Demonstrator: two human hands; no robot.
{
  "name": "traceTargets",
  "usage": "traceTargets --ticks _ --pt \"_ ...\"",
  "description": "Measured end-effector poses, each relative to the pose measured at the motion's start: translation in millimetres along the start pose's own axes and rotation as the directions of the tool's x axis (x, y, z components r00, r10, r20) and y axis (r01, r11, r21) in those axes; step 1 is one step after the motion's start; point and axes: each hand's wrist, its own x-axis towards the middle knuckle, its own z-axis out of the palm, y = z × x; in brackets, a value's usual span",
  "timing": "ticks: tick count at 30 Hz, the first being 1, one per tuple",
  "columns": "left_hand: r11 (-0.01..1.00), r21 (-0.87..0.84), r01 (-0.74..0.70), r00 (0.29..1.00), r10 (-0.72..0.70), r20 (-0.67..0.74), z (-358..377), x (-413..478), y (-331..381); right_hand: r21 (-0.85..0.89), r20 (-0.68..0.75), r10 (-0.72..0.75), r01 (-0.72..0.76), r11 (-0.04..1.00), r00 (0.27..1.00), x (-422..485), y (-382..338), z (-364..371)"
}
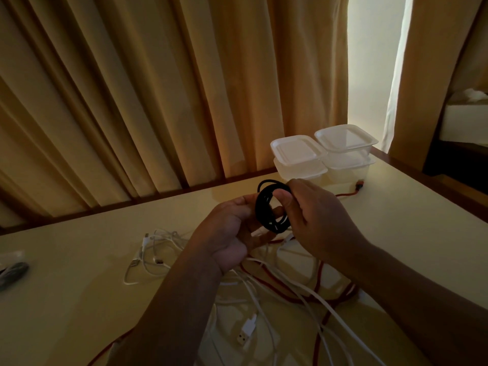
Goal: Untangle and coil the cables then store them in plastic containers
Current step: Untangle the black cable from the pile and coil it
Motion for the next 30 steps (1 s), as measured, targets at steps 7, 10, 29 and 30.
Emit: traceTargets --ticks 7,10,29,30 --pt "0.998 0.048 0.033 0.997 -0.036 0.074 -6 -2 1 0.049 -0.012 0.009 -0.008 0.999 1.0 -1 -1 0" --pt "0.994 -0.006 0.111 0.99 -0.11 0.086 2 -2 -4 0.145 0.041 0.019 -0.025 0.989 0.999 -2 -5 1" --pt "0.913 0.297 -0.279 0.951 0.219 0.219 0 -6 -4 -0.271 -0.011 0.091 -0.091 0.958 0.996 3 8 -1" --pt "0.912 0.291 -0.288 0.949 0.232 0.214 0 -6 -4 -0.269 -0.009 0.096 -0.095 0.958 0.995 3 8 0"
